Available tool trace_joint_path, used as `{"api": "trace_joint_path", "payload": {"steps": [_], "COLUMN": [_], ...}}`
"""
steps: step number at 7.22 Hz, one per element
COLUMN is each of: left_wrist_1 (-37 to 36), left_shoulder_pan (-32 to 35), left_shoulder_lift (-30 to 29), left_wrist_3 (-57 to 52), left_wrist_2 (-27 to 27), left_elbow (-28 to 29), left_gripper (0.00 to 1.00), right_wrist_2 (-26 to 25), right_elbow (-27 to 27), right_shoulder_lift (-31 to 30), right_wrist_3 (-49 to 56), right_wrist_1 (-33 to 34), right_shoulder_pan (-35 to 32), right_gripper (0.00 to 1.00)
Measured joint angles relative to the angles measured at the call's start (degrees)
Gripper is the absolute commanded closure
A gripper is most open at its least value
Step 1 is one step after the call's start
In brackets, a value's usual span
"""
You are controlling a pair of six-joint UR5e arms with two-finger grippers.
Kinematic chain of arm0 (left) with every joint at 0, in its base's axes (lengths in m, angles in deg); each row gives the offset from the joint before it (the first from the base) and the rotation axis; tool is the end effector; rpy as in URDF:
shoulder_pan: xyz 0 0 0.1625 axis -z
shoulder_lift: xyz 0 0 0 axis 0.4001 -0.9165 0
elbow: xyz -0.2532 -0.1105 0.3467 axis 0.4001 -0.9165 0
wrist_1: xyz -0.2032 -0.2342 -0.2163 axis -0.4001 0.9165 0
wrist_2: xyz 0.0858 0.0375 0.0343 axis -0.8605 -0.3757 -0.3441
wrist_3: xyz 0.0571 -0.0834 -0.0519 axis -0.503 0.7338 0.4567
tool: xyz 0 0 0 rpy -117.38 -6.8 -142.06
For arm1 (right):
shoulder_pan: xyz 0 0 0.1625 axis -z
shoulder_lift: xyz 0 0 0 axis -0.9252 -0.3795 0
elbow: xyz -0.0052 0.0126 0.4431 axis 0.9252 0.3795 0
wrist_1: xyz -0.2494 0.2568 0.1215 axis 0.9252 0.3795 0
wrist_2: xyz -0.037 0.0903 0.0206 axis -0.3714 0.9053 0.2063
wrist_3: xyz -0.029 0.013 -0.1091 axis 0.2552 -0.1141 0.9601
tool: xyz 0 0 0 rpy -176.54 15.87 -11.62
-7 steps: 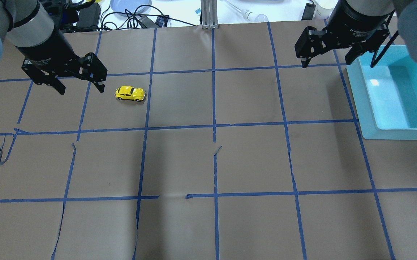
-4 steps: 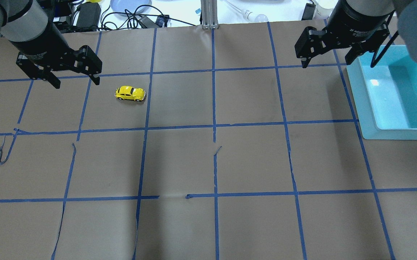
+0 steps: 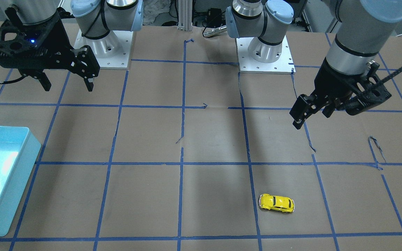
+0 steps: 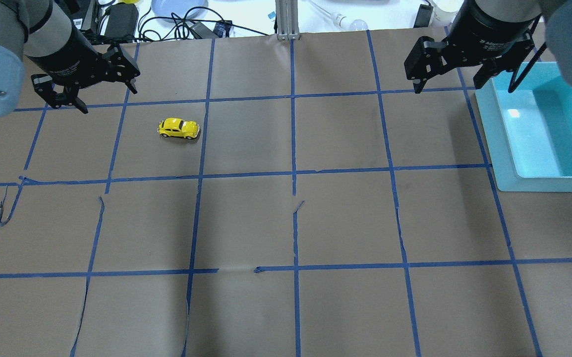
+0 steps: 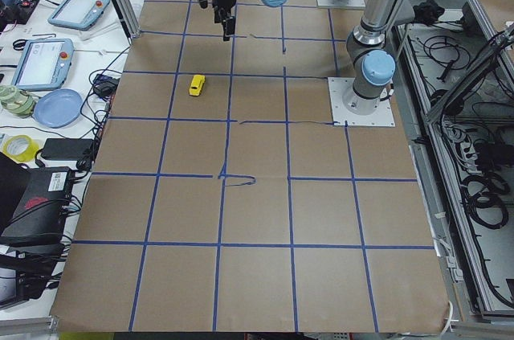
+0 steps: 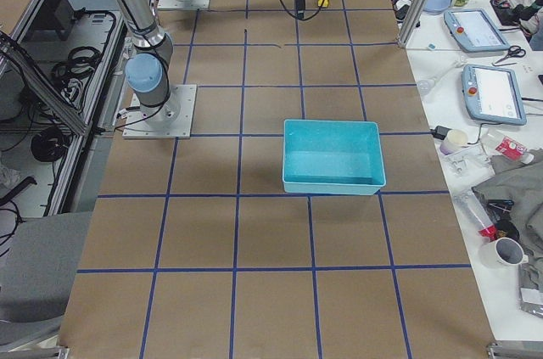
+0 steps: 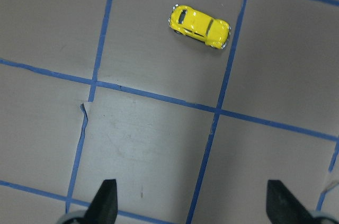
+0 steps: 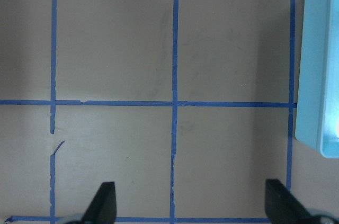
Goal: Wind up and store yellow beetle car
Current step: 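Lower the left gripper onto the yellow beetle car and grasp it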
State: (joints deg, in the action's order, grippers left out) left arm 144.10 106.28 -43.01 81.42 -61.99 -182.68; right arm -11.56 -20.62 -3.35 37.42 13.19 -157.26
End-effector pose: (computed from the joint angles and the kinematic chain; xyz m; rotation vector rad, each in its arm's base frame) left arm -0.0661 -0.5158 0.4614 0.7884 -3.0237 0.2842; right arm 0.1289 -0.4563 0.5241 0.0377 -3.1236 0.2134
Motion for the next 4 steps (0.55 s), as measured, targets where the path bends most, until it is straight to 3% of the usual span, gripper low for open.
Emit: {"api": "trace_joint_path", "payload": {"steps": [4], "left_wrist_1": [-4.4], "left_shoulder_pan": [-0.1], "left_shoulder_lift": [-7.6], "left_wrist_3": [27.7], "left_wrist_2": [0.6], "left_elbow": [-3.1], "left_gripper": [0.0], "right_wrist_2": [0.0], "right_elbow": [0.0], "right_shoulder_lift": [0.0], "right_wrist_3": [0.3], "right_wrist_1": [0.0], "right_shoulder_pan": [0.0], "right_gripper": [0.0]}}
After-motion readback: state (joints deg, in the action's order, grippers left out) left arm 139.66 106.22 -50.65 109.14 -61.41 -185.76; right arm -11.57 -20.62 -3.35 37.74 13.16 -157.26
